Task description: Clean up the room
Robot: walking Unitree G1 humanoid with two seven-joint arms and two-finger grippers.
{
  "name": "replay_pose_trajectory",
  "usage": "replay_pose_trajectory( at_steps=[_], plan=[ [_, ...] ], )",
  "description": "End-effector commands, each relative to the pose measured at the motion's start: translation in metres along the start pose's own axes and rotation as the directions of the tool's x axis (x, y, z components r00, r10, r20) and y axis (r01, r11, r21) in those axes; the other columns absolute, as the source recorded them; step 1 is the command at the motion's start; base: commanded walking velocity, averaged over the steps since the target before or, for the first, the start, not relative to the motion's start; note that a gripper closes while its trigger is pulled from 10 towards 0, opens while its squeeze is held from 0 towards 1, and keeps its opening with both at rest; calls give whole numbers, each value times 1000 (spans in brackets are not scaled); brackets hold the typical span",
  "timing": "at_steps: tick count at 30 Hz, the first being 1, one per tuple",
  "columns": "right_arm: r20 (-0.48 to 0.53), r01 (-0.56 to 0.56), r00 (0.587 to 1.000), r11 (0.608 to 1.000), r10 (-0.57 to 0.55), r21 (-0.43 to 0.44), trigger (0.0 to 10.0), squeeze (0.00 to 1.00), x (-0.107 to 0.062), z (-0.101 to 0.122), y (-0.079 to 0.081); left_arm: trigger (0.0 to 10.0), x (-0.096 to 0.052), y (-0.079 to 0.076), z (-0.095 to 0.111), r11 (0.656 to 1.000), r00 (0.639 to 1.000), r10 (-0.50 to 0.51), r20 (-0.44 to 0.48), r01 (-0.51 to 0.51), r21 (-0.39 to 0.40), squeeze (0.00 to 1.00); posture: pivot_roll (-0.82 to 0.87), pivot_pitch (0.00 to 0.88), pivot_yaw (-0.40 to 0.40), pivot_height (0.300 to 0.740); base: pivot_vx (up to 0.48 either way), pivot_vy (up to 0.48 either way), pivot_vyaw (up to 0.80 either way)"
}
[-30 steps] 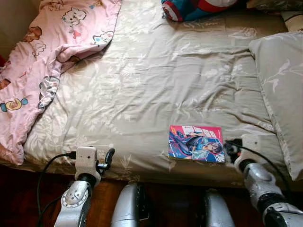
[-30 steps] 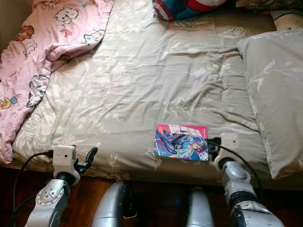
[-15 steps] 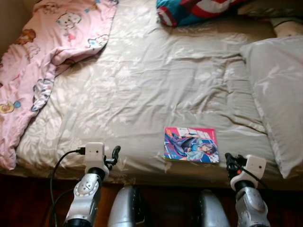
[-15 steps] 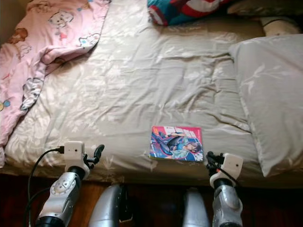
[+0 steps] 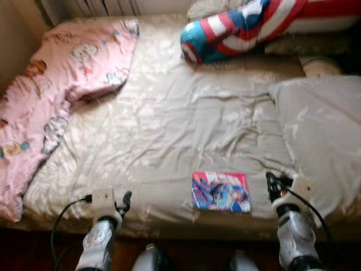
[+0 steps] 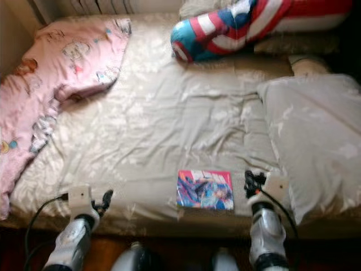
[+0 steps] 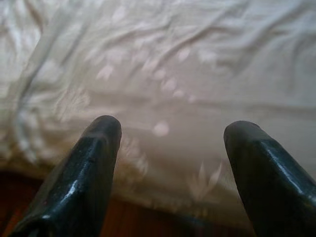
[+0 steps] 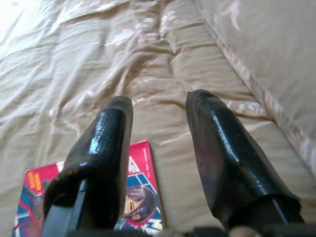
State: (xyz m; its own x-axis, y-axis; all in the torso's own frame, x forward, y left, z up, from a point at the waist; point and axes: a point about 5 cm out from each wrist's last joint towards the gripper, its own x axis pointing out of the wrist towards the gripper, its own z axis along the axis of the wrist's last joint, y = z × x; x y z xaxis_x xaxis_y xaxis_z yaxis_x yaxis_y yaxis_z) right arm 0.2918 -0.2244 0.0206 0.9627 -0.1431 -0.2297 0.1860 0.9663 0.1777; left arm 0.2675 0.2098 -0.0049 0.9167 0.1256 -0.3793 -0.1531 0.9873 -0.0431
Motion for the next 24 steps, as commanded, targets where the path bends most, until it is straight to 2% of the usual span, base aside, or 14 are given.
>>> replay_pose_trajectory(
  at_steps=[1,3,4,8,9,12,14,17,20,24],
  plan=[
    [-172,48,984,998,-55,-45,10000,0,-16,-35,-9,10000,-11,1,-31,1000,991,-14,-134,15,5,0,-145,110,36,740,0,0,0],
    [-240,68,968,997,-76,-38,10000,0,-27,-51,-15,10000,-17,3,-44,999,981,-12,-195,19,33,0,-142,104,35,740,0,0,0],
    [-303,80,948,995,-94,-56,10000,0,-40,-67,-20,10000,-24,5,-58,999,968,4,-252,7,43,0,-138,97,32,740,0,0,0],
    [-411,94,907,995,-96,-23,10000,0,-62,-94,-21,10000,-38,7,-82,997,930,17,-368,10,72,0,-135,91,28,740,0,0,0],
    [-434,65,897,997,-81,-51,10000,0,-65,-98,-19,10000,-41,8,-87,997,921,23,-390,10,82,0,-145,85,28,740,0,0,0],
    [-463,32,884,996,-69,-87,10000,0,-69,-103,-17,10000,-46,10,-94,996,907,33,-420,6,91,0,-150,72,29,740,0,0,0],
    [-478,13,875,989,-82,-146,10000,0,-71,-106,-16,10000,-51,11,-101,995,891,43,-452,1,97,0,-151,52,31,740,0,0,0],
    [-475,-2,875,979,-97,-203,10000,0,-70,-105,-17,10000,-52,9,-103,994,886,39,-463,13,109,0,-143,44,28,740,0,0,0],
    [-490,-27,867,974,-89,-226,10000,0,-71,-106,-17,10000,-53,7,-104,993,885,31,-464,24,113,0,-137,39,27,740,0,0,533],
    [-525,9,843,978,-120,-208,10000,0,-76,-112,-21,10000,-54,9,-106,994,877,35,-480,21,111,0,-132,49,30,740,0,0,734]
  ],
)
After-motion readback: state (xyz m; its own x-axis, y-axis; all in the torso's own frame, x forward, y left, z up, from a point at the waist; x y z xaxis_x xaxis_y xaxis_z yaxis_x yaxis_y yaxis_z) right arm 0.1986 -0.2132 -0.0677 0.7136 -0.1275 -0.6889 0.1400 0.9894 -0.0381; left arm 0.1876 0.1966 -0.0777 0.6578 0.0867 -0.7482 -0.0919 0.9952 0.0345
